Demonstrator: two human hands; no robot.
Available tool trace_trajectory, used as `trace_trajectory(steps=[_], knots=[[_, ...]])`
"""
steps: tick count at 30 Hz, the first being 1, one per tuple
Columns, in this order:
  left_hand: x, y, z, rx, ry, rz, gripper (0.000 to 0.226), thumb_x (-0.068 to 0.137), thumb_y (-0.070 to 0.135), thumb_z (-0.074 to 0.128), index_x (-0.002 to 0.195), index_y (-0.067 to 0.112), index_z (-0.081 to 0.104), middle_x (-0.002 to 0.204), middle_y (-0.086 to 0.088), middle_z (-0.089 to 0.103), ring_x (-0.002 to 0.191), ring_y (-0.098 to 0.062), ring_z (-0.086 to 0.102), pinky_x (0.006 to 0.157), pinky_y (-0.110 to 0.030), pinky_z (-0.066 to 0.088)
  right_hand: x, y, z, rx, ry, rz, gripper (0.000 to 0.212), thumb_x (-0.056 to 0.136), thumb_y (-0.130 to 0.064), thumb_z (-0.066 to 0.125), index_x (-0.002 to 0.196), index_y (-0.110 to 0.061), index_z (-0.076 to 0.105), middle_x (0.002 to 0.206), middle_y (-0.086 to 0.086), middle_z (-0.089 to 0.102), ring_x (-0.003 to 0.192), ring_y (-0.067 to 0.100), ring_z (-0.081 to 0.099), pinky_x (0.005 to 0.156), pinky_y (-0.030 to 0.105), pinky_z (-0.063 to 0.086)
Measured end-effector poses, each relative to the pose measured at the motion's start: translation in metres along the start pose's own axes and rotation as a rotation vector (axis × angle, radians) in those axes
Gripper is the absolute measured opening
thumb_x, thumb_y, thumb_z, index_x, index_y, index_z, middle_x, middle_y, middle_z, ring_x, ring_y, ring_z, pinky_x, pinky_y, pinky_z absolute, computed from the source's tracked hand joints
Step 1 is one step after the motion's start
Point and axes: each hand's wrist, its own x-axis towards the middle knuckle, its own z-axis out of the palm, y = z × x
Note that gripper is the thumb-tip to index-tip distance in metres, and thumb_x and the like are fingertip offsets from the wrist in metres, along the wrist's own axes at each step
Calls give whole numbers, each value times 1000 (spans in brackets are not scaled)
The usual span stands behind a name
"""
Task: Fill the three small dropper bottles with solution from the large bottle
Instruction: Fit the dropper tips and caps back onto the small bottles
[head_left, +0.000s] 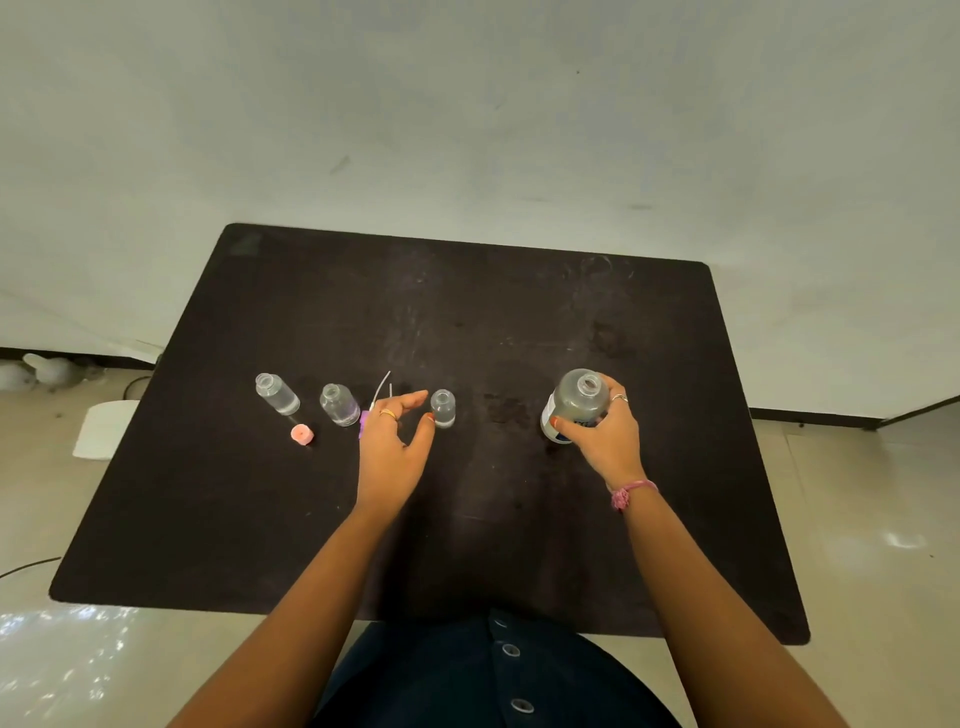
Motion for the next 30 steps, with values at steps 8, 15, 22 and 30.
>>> trace_trajectory(steps=[8,15,22,30], knots=[[2,-5,-18,5,13,38,29,88,15,64,116,24,62,111,11,59,102,-8,57,86,-16,44,-7,-13,-8,-58,72,-94,102,60,-11,88,145,-18,31,143,3,40,130,14,40,108,31,36],[8,-5,-53,-19,41,88,26,89,6,61,111,20,63,94,11,55,86,2,58,75,-13,48,-30,-51,-2,-131,199,-281,85,69,-19,85,140,-23,39,140,-6,40,128,9,39,100,13,30],[19,-29,-103,6,106,83,27,89,10,63,110,28,62,104,19,55,96,-6,60,79,-13,46,-56,-92,57,-97,101,-397,70,75,-16,80,135,-19,45,134,-8,48,124,2,44,104,19,37],[27,-55,-149,9,188,61,31,88,7,62,116,19,60,109,6,52,96,-4,56,80,-11,43,-79,-105,146,-141,-117,-438,54,80,-16,74,129,-24,53,122,-10,53,113,2,52,95,20,44]])
